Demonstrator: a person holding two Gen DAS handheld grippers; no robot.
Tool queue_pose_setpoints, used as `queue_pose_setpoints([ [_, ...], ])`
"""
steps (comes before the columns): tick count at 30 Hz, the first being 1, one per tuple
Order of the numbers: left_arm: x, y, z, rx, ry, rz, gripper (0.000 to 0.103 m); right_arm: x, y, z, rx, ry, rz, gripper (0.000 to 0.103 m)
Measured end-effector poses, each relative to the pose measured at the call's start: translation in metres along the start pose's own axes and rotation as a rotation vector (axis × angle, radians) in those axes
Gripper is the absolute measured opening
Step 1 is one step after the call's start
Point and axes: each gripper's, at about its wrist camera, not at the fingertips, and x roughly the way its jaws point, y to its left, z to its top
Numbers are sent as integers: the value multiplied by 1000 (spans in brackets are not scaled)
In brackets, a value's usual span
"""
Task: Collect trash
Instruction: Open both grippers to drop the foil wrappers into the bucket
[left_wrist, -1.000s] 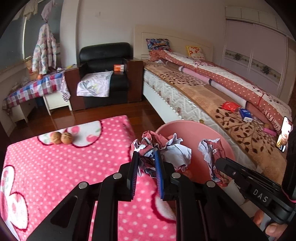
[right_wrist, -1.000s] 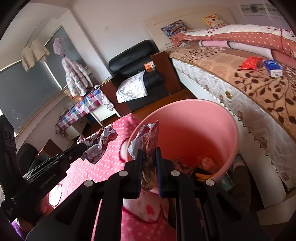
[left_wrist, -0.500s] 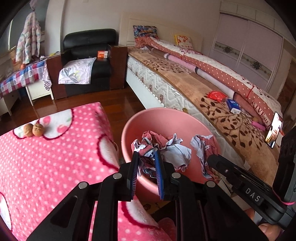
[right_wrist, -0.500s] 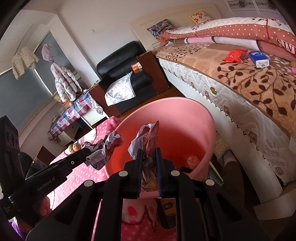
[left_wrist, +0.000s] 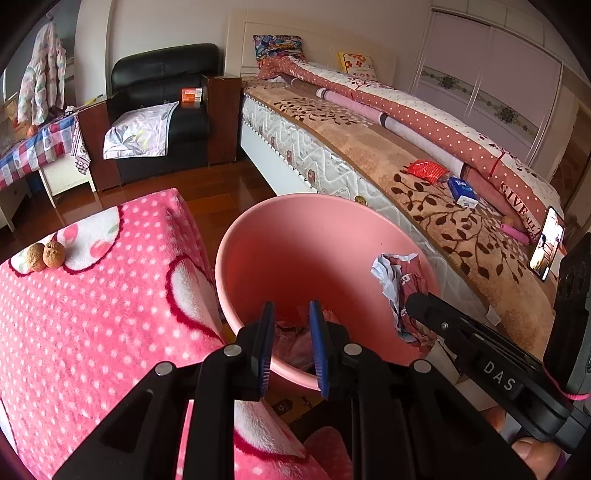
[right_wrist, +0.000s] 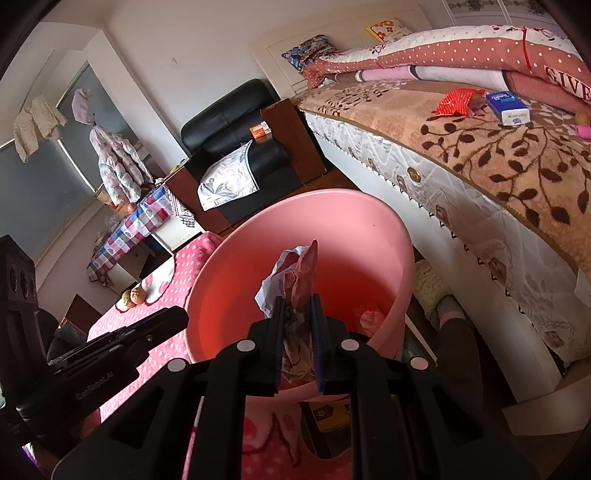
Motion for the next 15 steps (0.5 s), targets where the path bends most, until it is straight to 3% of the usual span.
queue_pose_setpoints([
  [9, 2, 2, 0, -6, 4, -9, 18, 5, 0, 1, -3, 6, -3, 14],
  [13, 0, 2, -2, -4, -4, -17, 30, 6, 0, 2, -3, 1, -8, 14],
  [15, -3, 1, -3, 2, -13, -16, 31, 8, 0, 3, -1, -4, -10, 14],
])
